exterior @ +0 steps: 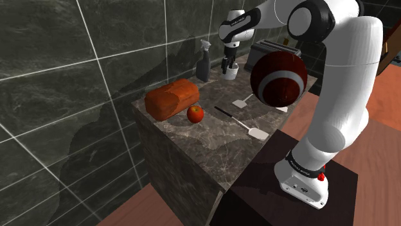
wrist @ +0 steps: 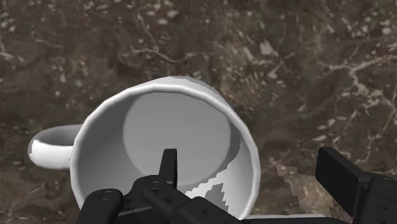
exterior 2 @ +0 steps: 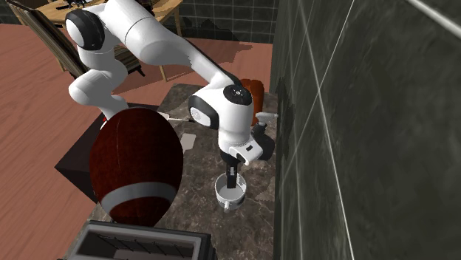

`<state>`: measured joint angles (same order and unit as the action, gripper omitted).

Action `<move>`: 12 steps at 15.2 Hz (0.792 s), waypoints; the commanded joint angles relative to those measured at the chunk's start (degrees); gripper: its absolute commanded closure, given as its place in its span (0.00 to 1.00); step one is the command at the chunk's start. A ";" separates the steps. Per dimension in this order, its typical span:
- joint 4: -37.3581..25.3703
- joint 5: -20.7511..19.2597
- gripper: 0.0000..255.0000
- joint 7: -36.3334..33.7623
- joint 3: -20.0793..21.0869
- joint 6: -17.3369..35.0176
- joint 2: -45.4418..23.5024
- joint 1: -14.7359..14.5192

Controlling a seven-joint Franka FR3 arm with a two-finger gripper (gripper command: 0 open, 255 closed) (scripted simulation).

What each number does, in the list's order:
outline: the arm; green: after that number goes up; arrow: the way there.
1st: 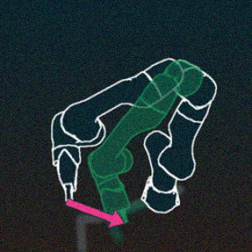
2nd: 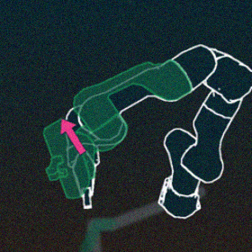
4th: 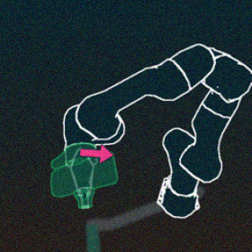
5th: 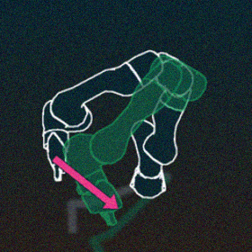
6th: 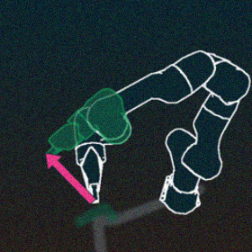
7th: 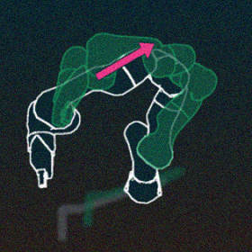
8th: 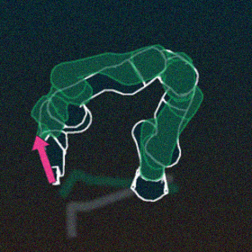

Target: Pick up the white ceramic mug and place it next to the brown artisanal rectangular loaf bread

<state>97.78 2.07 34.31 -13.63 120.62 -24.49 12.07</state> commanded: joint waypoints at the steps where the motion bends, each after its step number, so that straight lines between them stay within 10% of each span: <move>1: -0.02 0.00 0.00 0.00 0.00 0.00 -0.01 0.00; 2: -0.01 0.00 1.00 0.00 0.00 0.00 -0.01 0.00; 12: -0.32 -0.07 1.00 -0.02 -0.04 -0.63 0.32 -0.02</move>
<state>97.59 2.05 34.29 -13.63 120.33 -24.37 12.05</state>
